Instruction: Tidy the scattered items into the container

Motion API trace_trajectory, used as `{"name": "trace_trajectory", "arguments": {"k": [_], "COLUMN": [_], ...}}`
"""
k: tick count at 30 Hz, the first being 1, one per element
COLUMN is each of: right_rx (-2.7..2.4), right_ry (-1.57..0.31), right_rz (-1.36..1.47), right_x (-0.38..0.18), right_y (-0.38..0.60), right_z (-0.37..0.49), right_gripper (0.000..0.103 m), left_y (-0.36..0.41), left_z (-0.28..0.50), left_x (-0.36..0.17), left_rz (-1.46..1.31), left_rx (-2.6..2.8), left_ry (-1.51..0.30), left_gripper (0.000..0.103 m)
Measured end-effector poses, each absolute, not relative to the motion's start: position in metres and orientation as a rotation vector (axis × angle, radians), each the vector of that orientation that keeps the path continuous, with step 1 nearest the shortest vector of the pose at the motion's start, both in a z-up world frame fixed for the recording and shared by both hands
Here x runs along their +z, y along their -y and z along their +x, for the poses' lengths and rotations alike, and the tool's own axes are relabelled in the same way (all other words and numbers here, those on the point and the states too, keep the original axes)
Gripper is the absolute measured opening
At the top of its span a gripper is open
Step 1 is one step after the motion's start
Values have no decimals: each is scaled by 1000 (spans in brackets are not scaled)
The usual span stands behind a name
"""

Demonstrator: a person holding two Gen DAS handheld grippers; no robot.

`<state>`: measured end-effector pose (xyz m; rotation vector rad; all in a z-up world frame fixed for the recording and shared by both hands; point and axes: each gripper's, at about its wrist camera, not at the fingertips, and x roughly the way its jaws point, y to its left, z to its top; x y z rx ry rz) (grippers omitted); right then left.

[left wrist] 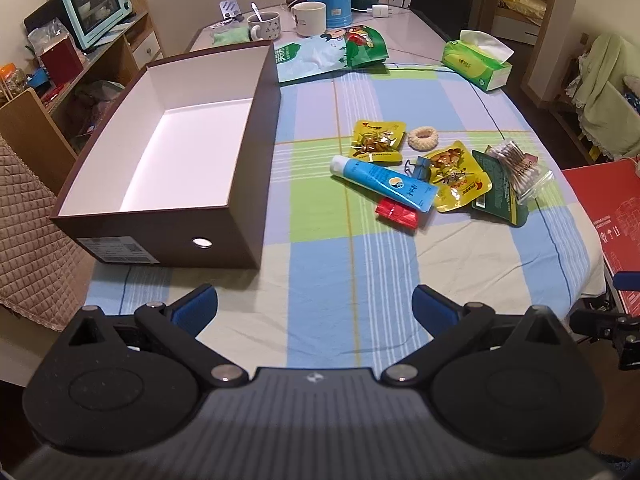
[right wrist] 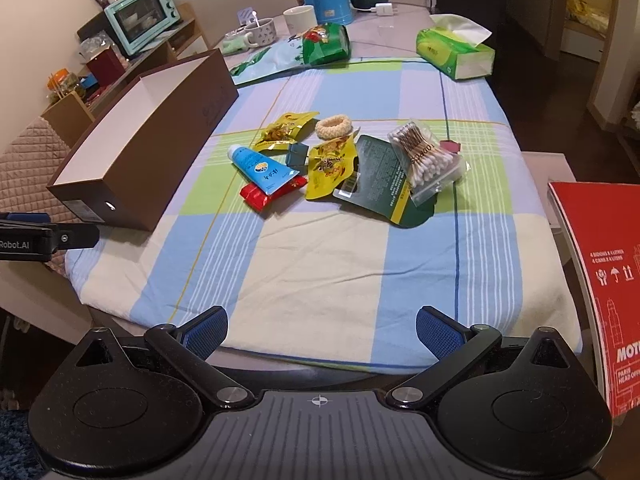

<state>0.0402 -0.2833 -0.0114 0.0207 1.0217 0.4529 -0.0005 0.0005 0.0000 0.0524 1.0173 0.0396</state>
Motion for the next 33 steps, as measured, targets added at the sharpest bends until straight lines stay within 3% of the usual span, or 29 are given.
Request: {"name": "trace_trajectory", "arguments": {"k": [33], "right_rx": [432], "right_ry": [-1032], "right_rz": [7], "right_x": [-9], "right_y": [262], "right_z": [32], "right_gripper": [103], "left_y": [-22], "left_z": [-22], "left_x": [0], "left_rz": [39], "left_rx": [58], "left_ry": [-993], "left_gripper": [102]}}
